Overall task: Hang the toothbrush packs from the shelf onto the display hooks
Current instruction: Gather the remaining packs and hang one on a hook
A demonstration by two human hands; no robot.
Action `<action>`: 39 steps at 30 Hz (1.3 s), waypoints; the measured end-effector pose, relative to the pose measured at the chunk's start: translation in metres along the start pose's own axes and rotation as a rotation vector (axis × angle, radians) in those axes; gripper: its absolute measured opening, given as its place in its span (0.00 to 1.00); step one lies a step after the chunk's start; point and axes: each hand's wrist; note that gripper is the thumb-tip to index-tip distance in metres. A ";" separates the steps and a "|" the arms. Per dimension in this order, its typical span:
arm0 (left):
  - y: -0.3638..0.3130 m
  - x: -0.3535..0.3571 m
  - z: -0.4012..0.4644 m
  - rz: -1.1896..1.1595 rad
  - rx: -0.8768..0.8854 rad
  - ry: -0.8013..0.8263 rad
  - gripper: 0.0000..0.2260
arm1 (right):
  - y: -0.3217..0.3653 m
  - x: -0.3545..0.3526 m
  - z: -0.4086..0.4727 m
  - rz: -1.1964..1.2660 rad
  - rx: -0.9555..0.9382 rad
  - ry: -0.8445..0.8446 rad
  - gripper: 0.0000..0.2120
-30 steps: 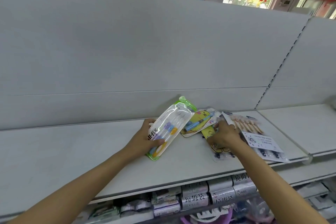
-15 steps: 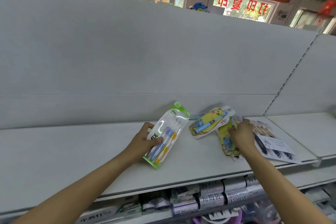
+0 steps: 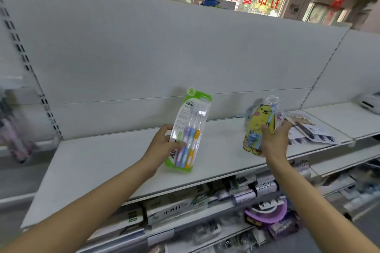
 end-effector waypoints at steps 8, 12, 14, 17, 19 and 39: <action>0.001 -0.081 -0.068 -0.021 0.039 -0.052 0.20 | 0.025 0.041 -0.086 0.044 0.037 0.252 0.13; 0.000 -0.114 -0.100 -0.029 0.054 -0.138 0.18 | 0.042 0.054 -0.120 0.086 -0.030 0.363 0.10; 0.002 -0.130 -0.119 -0.012 0.054 -0.178 0.17 | 0.051 0.060 -0.141 0.137 -0.047 0.430 0.08; 0.010 -0.151 -0.153 -0.045 0.039 -0.231 0.16 | 0.061 0.068 -0.177 0.195 -0.061 0.533 0.10; 0.018 -0.163 -0.177 -0.106 0.017 -0.271 0.15 | 0.066 0.072 -0.205 0.200 -0.070 0.592 0.10; 0.032 -0.433 -0.328 0.001 0.117 -0.316 0.09 | 0.163 0.179 -0.503 0.334 -0.037 0.746 0.10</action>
Point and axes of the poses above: each hand's wrist, its own z-axis towards the middle knuckle, its own x-axis out of the palm, y = z × x, and after that the axes turned 3 degrees about -y, right-handed
